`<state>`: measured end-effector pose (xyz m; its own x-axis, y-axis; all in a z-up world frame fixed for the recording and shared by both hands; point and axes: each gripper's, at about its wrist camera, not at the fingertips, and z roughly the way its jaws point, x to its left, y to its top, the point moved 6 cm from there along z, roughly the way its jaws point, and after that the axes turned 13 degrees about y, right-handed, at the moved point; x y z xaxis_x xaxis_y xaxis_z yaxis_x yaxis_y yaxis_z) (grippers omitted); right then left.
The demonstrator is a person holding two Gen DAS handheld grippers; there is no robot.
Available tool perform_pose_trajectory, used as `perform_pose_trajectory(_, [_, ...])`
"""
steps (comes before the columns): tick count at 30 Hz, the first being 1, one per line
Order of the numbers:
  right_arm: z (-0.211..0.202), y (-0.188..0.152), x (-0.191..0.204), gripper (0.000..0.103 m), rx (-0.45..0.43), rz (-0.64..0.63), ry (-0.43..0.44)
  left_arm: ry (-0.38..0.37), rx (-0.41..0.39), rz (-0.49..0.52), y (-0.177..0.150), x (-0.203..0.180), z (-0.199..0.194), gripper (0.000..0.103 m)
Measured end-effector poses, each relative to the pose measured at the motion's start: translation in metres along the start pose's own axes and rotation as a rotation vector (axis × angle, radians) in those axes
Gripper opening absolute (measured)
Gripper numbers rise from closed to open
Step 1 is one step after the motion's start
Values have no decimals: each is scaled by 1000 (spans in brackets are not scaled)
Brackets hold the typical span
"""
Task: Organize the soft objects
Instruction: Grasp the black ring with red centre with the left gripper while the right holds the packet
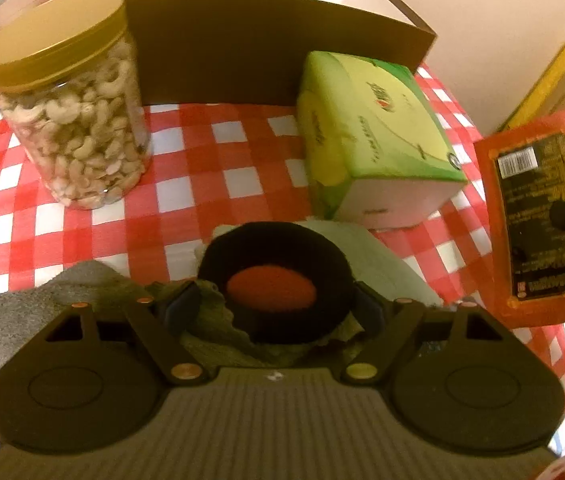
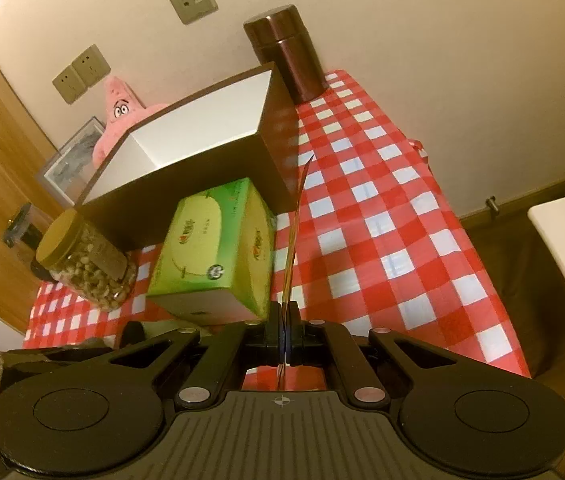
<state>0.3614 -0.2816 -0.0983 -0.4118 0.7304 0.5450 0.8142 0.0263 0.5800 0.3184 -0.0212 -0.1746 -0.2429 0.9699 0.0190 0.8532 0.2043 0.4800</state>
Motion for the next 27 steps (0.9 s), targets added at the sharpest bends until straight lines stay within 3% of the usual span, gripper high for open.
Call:
perform_pose_trajectory(4, [5, 3, -9, 1, 18, 0, 2, 0, -18, 13, 1, 0, -1, 75])
perform_pose_trajectory(7, [9, 5, -14, 1, 33, 0, 4, 3, -46, 51, 1, -6, -8, 58])
perform_pose_trajectory(9, [11, 6, -17, 1, 40, -2, 5, -7, -50, 68, 0, -11, -10, 38])
perform_pose_trajectory(12, [13, 8, -18, 1, 45, -4, 12, 3, -61, 84, 0, -14, -15, 31])
perform_pose_trajectory(19, [14, 11, -21, 1, 46, -6, 19, 53, -89, 55, 6, -2, -32, 28])
perform_pose_trajectory(23, [14, 11, -22, 1, 47, -6, 19, 103, -76, 24, 8, 13, -30, 16])
perform_pose_trajectory(27, [15, 10, -22, 1, 52, -8, 19, 125, -66, 4, 8, 23, -25, 12])
